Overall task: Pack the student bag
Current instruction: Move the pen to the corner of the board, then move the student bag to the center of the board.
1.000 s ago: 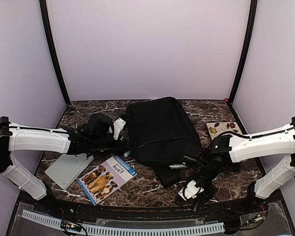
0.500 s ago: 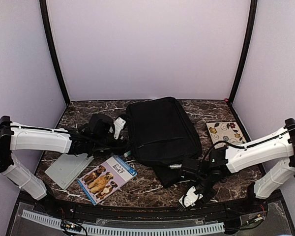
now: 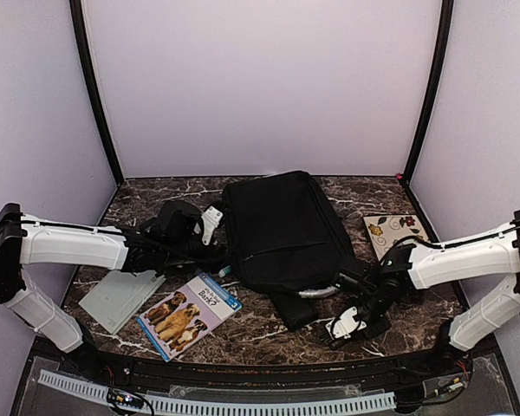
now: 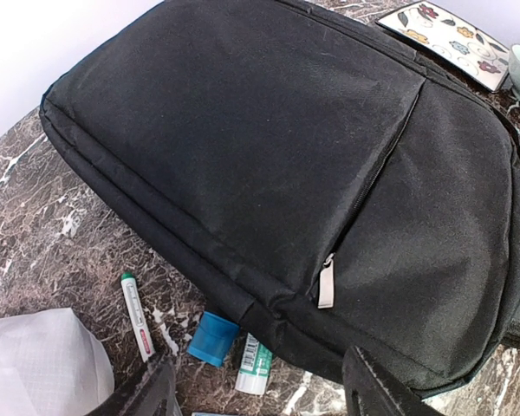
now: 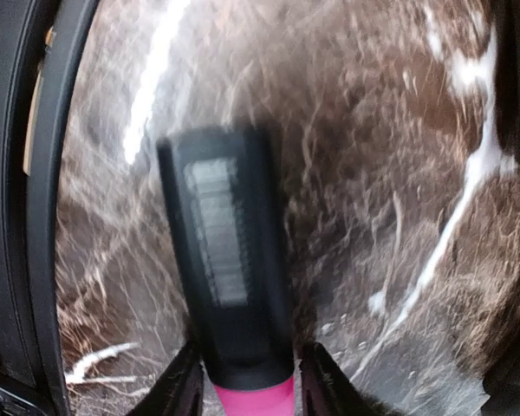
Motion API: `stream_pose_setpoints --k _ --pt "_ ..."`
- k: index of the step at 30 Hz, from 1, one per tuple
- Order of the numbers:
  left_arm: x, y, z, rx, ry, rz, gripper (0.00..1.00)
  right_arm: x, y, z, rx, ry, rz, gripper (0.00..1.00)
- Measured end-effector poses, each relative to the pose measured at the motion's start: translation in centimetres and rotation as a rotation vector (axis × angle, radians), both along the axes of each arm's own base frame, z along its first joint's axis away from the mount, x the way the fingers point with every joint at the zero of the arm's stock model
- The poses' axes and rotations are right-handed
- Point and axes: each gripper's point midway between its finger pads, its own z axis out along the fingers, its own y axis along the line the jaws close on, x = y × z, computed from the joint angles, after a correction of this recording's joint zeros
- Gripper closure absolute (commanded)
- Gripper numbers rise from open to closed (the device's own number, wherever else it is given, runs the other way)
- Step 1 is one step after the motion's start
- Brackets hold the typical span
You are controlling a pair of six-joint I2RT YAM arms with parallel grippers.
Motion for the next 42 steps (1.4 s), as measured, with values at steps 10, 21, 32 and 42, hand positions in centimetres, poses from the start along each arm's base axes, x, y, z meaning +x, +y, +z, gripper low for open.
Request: stream_pose_setpoints --k 10,21,32,42 --pt "0.0 0.0 0.1 -0.002 0.004 0.002 0.31 0.4 -0.9 2.5 0.051 0.034 -0.107 0.44" --pt "1.3 -1.8 4.5 -0.061 -0.057 -0.022 0.33 6.0 6.8 11.7 0.446 0.101 -0.331 0.48" --pt "1.8 -3.1 5.4 -0.092 -0.079 -0.053 0.37 16.5 8.0 8.5 0.509 0.046 -0.639 0.48" --pt "1.3 -6.2 2.0 -0.151 -0.031 -0.144 0.45 23.0 8.3 4.6 0.462 -0.134 -0.794 0.52"
